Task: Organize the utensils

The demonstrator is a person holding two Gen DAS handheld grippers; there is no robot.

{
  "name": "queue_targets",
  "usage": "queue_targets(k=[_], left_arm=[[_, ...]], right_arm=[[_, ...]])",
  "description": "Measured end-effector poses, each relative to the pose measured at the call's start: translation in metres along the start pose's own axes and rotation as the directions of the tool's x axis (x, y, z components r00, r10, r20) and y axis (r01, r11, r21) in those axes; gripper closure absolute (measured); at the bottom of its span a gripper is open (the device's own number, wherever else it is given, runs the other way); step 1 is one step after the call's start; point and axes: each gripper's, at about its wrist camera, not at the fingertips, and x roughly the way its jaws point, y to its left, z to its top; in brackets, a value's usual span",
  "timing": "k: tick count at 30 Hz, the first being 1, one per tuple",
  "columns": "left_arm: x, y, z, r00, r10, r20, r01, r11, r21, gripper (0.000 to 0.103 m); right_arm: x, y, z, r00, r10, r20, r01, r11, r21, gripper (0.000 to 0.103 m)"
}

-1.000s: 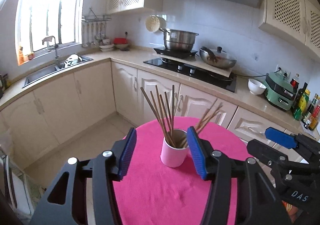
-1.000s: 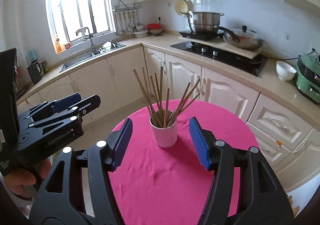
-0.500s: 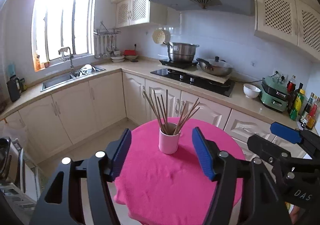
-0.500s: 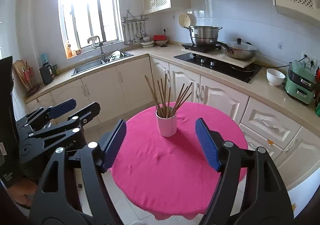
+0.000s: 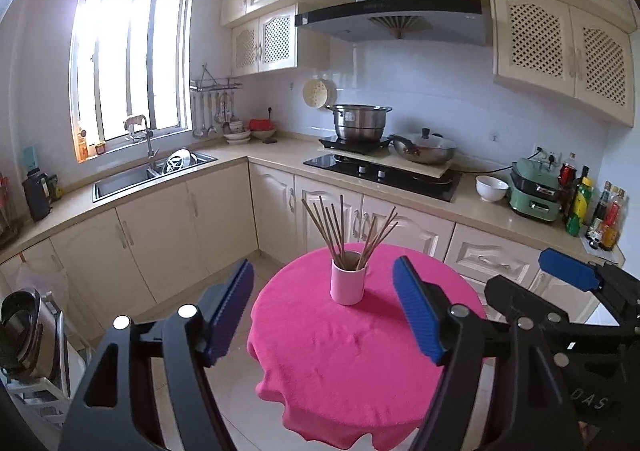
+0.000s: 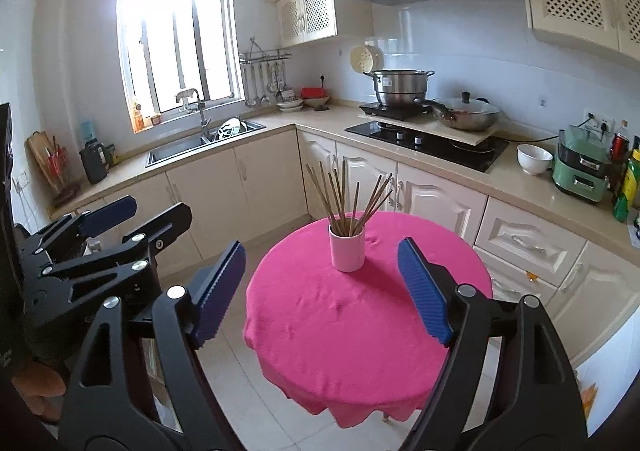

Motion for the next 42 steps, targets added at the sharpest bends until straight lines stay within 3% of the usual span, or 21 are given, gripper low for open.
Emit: queue_targets(k=[18,42], left_arm=[[-0.068,0.012,0.009,0.998,-0.031,0.058,0.029,0.999,0.033,0.030],[-0.088,0.007,0.015,0.995,-0.039,0.087,0.036,0.999,0.036,0.030]], right_arm=[[-0.066,0.037,0.000,0.997,-0.048,0.062,0.048,0.999,-0.006,0.024],[-0.085,0.041,0.003,0.996,-0.042,0.073,0.042,0.999,0.005,0.023]])
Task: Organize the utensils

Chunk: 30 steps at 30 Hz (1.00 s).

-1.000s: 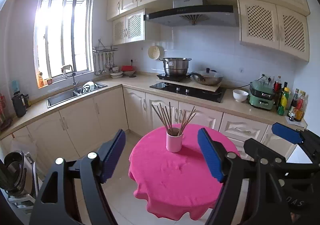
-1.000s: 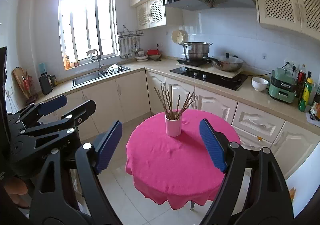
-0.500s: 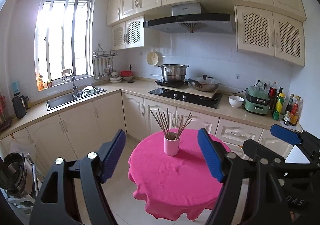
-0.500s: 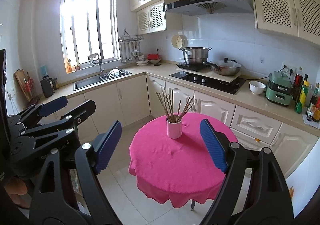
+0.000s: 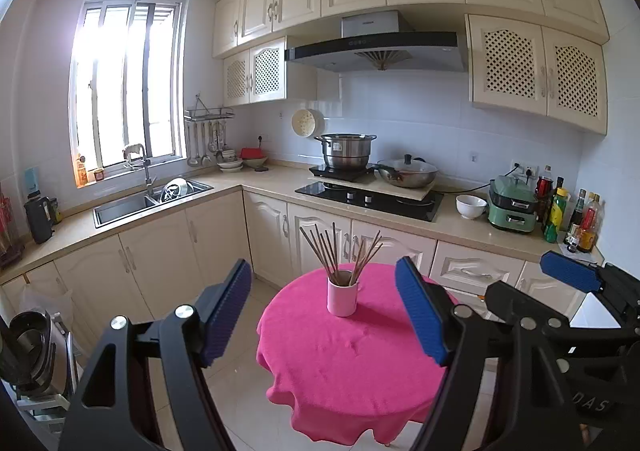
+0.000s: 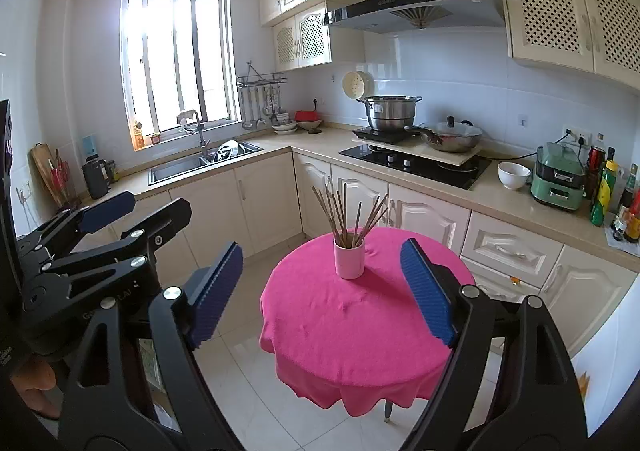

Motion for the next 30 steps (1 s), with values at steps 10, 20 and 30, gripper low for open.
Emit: queue_targets(k=[10,20,30], left_arm=[[0.0000,-0.0012,0.0015,1.000,0.002,-0.001,-0.002,1.000,0.000,0.030],[0.0014,-0.0008,-0.0001,1.000,0.004,-0.007,-0.004,1.000,0.003,0.030],[0.0026,0.0013,-0.0024,1.000,0.003,-0.017,-0.003,1.000,0.002,0.030]], right_arm=[[-0.0004,-0.0015,0.0004,1.000,0.003,-0.002,-0.003,1.000,0.005,0.022],[0.0019,-0.0031,0.0005,1.000,0.010,-0.010,-0.010,1.000,0.012,0.022],[0.0050,-0.0022,-0.0034,1.000,0.009,-0.023,-0.009,1.000,0.021,0.021]])
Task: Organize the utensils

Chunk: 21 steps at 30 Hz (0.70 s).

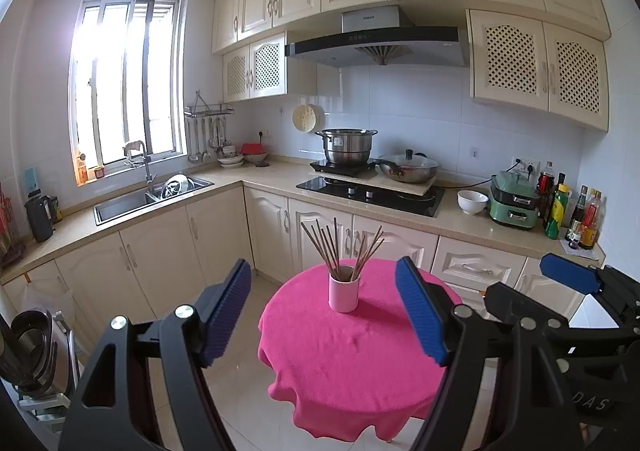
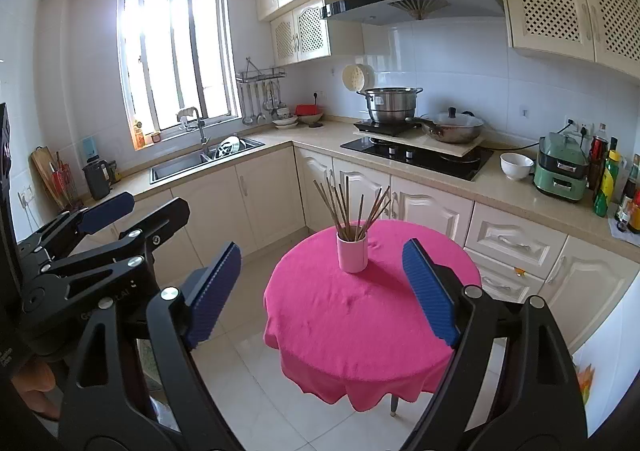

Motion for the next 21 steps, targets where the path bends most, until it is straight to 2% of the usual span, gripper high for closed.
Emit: queue_targets(k=[21], left_arm=[[0.0014,0.0023,-0.0065,1.000,0.002,-0.005,-0.002,1.000,0.002,0.030]], right_arm=[[0.0031,0.0050,-0.0021,1.000,-0.002,-0.012,0.003,1.000,0.008,0.021]])
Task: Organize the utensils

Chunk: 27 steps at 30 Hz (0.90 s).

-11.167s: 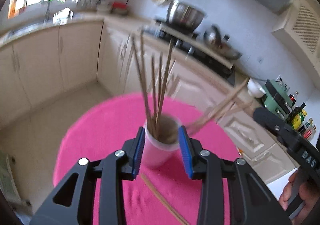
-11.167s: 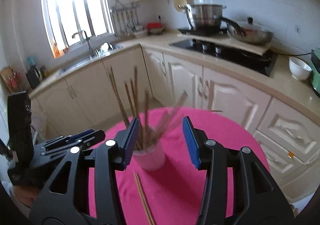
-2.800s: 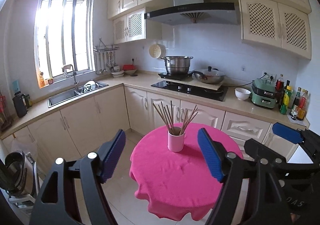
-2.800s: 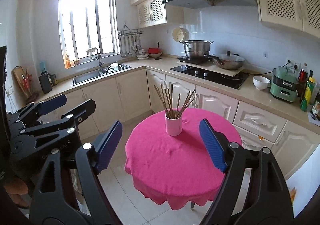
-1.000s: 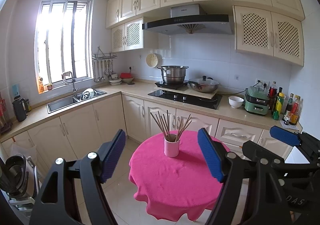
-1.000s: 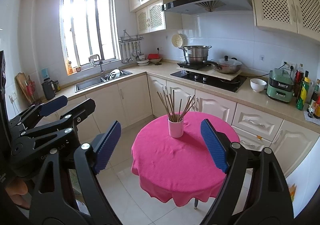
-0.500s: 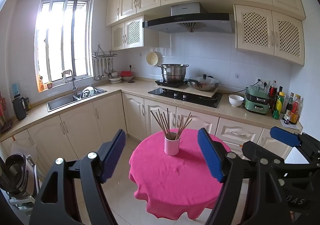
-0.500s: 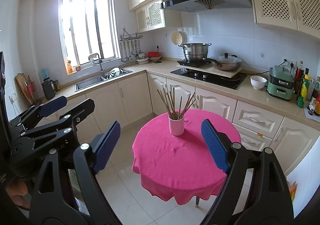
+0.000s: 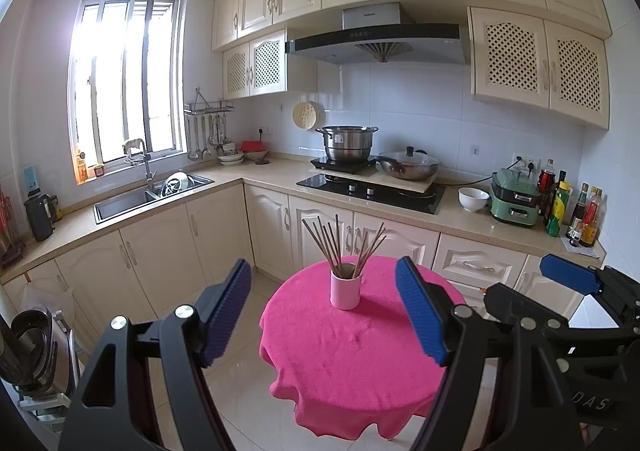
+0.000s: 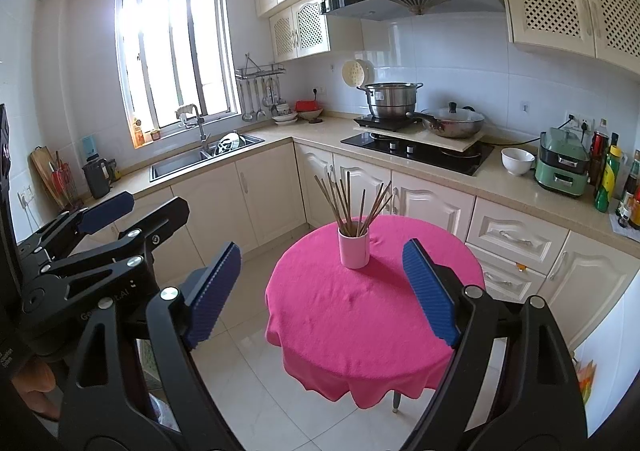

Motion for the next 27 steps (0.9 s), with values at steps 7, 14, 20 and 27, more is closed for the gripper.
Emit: queue_targets(k=[7,14,20,27], left_arm=[[0.001,0.001,0.000,1.000,-0.001,-0.001,0.001,1.000,0.000,0.030],[0.006,0.008,-0.002,1.000,0.001,-0.009,-0.001,1.000,-0.003,0.030],[0.013,0.018,-0.002,1.000,0.001,-0.016,-0.001,1.000,-0.003,0.030],[0.022,0.027,-0.002,1.000,-0.004,-0.026,0.004,1.000,0.002,0.030]], right_arm=[[0.001,0.000,0.000,1.000,0.001,-0.003,-0.001,1.000,0.001,0.021],[0.007,0.002,-0.001,1.000,0.001,-0.011,-0.001,1.000,0.003,0.021],[0.013,0.006,-0.001,1.000,0.000,-0.018,0.000,1.000,0.010,0.021],[0.024,0.010,-0.002,1.000,-0.003,-0.026,0.004,1.000,0.017,0.021]])
